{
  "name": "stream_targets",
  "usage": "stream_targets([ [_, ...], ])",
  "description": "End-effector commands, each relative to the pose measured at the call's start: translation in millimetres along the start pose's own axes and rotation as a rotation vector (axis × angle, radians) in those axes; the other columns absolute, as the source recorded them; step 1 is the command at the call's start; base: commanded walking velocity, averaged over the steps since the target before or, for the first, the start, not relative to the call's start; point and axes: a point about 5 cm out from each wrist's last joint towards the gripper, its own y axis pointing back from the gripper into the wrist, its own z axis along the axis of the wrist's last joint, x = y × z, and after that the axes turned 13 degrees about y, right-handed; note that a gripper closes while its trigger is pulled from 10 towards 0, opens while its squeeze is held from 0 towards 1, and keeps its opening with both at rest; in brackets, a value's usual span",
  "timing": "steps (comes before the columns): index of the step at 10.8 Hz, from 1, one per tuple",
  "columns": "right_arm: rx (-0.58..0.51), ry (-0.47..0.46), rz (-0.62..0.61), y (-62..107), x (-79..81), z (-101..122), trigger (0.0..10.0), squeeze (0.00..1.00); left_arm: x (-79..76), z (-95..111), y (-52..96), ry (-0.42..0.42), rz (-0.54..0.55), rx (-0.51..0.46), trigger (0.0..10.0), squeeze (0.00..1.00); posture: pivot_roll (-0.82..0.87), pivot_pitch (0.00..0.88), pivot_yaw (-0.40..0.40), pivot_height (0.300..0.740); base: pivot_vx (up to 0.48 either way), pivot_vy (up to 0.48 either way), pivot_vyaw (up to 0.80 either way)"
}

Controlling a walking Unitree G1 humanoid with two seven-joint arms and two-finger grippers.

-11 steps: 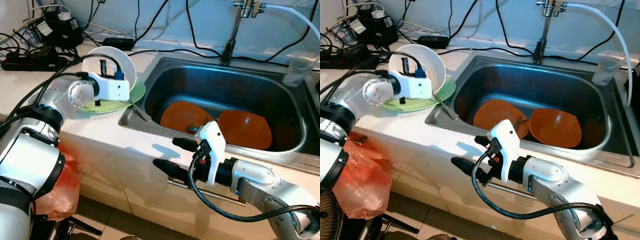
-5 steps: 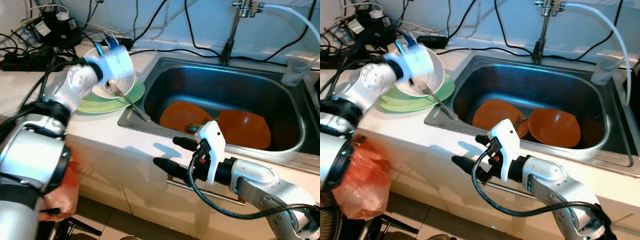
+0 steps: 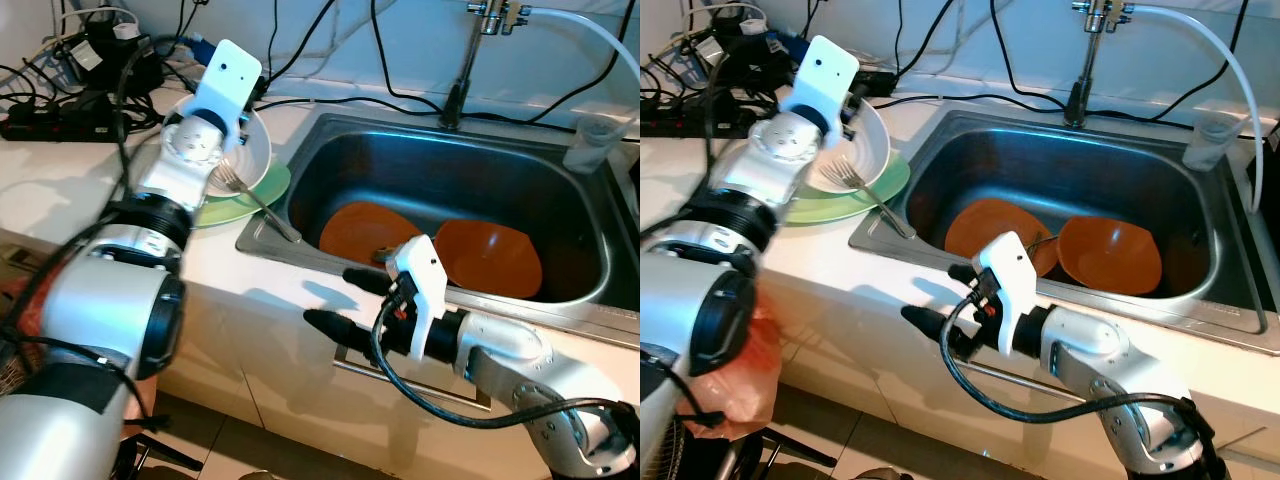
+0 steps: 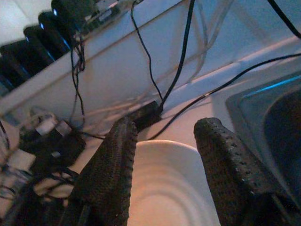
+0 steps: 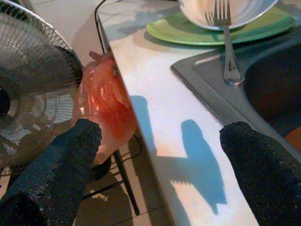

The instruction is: Kitchen organization

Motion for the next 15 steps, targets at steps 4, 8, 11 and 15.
stream_targets([
  [4,0.008,0.003,-0.002,-0.2,-1.2,-2.8,10.0,0.0,-14.1,-22.1,2.9,0.195,0.234,0.115,10.0,1.0,-0.01,0.0,0.042,0.74,0.0,0.0,0.0],
  [8,0.023,0.015,0.006,0.5,-4.9,-2.9,10.0,0.0,-37.5,-46.3,9.8,0.43,0.313,0.273,10.0,1.0,-0.01,0.0,0.029,0.74,0.0,0.0,0.0],
  [11,0.031,0.024,0.018,-0.7,-4.4,-3.6,10.0,0.0,-48.3,-41.0,10.2,0.513,0.332,0.319,10.0,1.0,-0.01,0.0,0.025,0.74,0.0,0.0,0.0],
  [15,0.025,0.026,0.025,-6.0,-4.6,-3.8,10.0,0.0,-64.8,-49.5,18.1,0.572,0.342,0.351,10.0,1.0,0.0,0.0,0.035,0.74,0.0,0.0,0.0],
])
